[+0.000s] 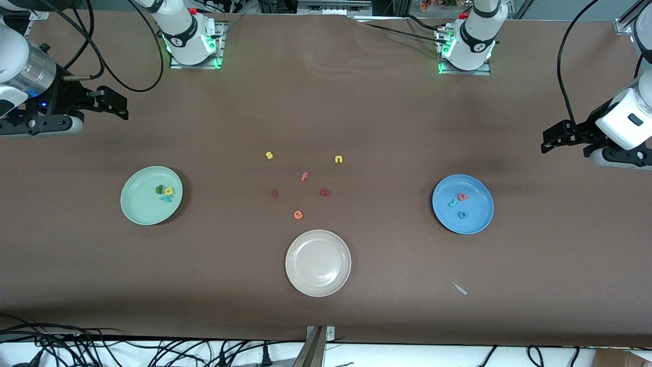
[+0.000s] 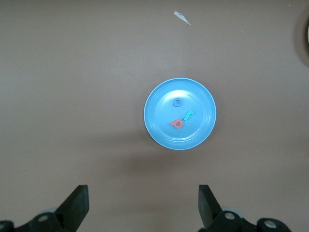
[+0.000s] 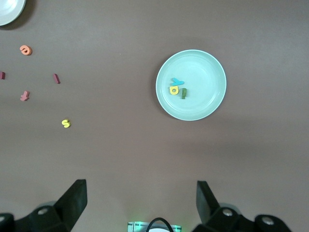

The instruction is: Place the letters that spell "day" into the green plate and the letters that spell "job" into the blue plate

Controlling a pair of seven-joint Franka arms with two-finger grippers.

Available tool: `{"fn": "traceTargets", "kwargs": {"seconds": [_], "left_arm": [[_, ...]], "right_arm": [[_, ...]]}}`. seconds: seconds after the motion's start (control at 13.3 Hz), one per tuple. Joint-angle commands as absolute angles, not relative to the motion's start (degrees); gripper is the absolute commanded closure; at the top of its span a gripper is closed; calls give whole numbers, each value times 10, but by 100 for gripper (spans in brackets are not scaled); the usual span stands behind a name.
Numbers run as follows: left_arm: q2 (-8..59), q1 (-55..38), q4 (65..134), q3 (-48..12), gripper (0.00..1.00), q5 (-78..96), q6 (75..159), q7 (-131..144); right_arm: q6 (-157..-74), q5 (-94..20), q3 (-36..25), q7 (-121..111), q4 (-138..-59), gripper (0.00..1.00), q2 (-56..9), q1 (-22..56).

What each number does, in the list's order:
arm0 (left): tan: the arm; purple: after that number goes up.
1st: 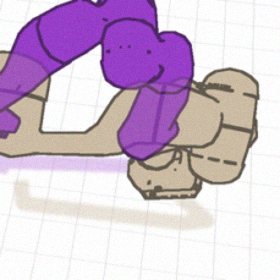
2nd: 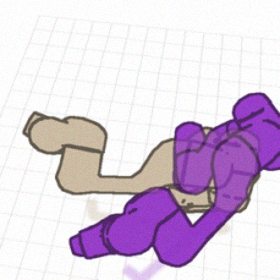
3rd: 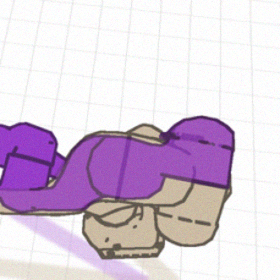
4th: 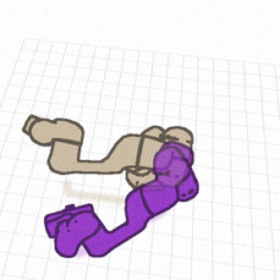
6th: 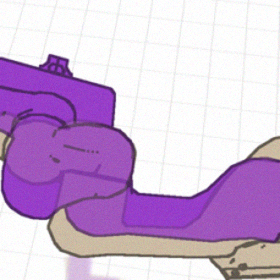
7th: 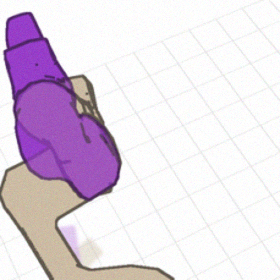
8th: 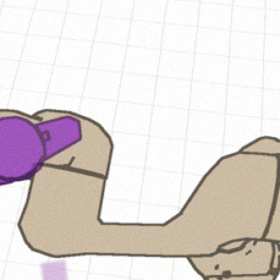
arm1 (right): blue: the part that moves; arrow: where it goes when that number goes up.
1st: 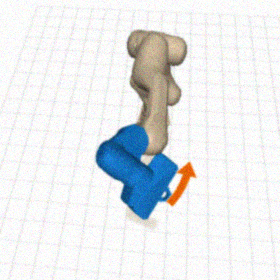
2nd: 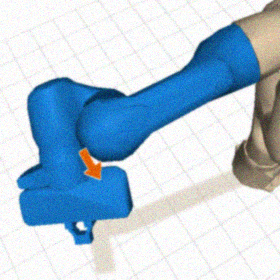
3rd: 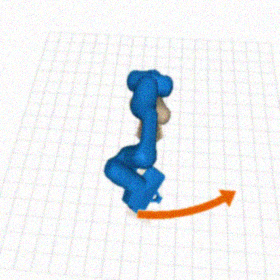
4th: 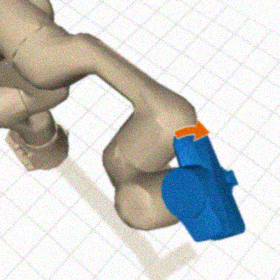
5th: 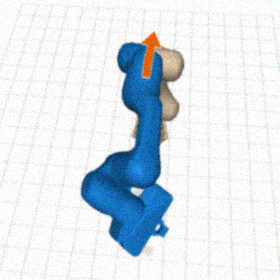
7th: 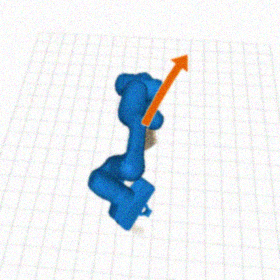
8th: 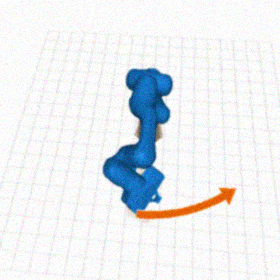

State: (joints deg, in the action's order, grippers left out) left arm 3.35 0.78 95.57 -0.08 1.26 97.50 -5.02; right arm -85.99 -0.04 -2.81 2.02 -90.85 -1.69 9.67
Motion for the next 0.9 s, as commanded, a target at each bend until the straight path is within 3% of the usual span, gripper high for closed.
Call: {"fn": "traceTargets", "kwargs": {"seconds": [0.0, 0.83], "left_arm": [[39, 9, 940, -2, 0, 12, 962, -49], [39, 9, 940, -2, 0, 12, 962, -49]], "right_arm": [[-864, 1, -25, 26, -919, 0, -8, 93], [-862, 1, -27, 32, -918, 0, -9, 93]]}}
